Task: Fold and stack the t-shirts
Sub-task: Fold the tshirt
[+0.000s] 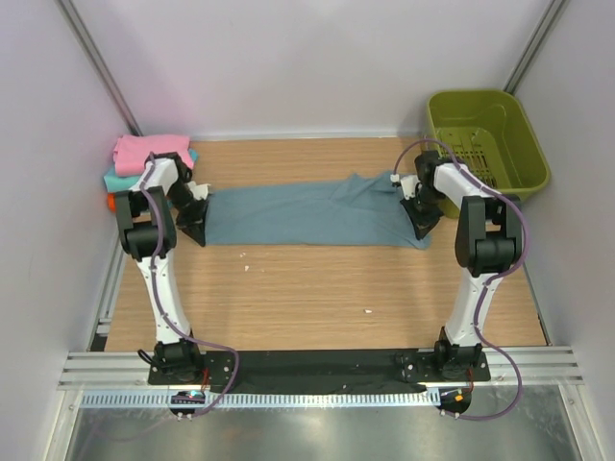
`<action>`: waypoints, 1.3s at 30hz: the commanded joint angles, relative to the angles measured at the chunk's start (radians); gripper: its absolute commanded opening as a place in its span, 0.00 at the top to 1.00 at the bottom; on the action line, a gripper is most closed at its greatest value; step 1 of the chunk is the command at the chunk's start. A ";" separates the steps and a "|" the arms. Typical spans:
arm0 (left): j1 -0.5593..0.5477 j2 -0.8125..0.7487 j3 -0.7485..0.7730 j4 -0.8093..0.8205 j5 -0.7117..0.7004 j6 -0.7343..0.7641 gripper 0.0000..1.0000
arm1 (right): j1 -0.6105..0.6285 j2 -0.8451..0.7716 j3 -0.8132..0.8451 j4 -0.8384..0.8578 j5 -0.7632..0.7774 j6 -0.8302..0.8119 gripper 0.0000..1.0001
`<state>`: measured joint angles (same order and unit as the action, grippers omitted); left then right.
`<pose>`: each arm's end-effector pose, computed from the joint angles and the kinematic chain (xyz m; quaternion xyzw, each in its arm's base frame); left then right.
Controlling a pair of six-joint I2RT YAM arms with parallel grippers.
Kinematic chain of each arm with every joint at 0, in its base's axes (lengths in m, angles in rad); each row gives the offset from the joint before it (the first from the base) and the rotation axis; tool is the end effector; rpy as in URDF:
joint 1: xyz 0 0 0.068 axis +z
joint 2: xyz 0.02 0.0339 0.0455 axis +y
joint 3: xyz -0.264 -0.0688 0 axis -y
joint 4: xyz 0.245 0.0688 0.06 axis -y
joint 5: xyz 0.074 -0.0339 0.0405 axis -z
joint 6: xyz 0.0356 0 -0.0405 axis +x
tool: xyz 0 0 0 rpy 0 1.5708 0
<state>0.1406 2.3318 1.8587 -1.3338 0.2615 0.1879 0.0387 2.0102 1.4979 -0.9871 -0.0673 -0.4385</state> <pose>0.4193 0.0500 0.1411 -0.0079 -0.9847 0.1468 0.0940 0.3827 0.0172 0.1754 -0.2372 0.9702 0.0259 0.0416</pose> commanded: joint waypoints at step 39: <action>-0.131 -0.281 -0.038 0.180 0.193 0.039 0.00 | 0.168 -0.067 0.214 0.258 -0.097 0.322 0.43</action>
<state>0.0486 2.0560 1.8324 -1.2415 0.4084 0.2428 0.1452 1.8961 1.6760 -0.7799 -0.1467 -0.1890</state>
